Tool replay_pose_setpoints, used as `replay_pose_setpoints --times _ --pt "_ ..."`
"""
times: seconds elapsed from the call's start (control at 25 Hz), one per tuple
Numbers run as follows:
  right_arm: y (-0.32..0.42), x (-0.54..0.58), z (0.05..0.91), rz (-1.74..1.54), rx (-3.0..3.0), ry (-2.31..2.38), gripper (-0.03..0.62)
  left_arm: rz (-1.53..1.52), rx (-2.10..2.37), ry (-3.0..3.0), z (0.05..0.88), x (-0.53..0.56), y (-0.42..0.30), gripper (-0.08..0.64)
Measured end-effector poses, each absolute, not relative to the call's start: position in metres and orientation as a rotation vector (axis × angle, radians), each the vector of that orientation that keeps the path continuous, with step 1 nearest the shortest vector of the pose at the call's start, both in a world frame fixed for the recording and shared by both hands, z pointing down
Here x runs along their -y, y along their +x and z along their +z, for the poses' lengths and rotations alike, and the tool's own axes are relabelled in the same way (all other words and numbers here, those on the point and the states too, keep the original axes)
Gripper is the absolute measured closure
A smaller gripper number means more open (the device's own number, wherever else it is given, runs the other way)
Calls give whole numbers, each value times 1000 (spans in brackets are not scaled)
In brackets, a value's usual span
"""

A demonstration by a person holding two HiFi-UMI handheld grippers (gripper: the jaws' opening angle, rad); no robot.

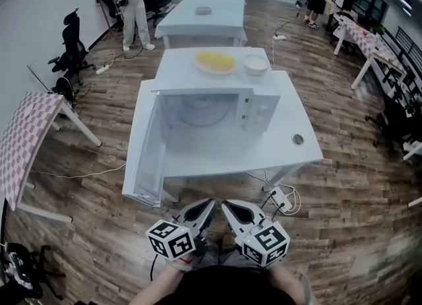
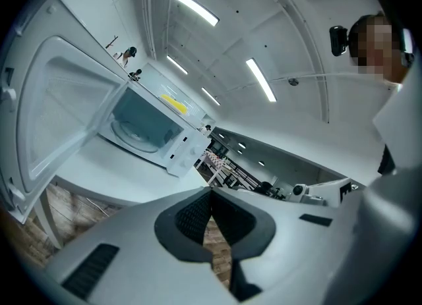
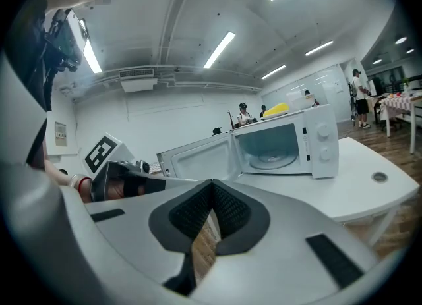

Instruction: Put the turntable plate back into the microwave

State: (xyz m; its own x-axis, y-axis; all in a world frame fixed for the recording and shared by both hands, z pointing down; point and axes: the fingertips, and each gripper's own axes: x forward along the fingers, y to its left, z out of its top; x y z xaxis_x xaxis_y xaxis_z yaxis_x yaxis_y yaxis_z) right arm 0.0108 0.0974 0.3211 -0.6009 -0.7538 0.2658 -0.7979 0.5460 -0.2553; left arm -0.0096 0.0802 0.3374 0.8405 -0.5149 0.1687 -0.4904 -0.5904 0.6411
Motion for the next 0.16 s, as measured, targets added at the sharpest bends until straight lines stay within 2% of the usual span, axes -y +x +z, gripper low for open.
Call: replay_pose_setpoints --times 0.16 --pt "-1 -101 323 521 2653 1300 572 -29 740 2300 340 -84 -20 548"
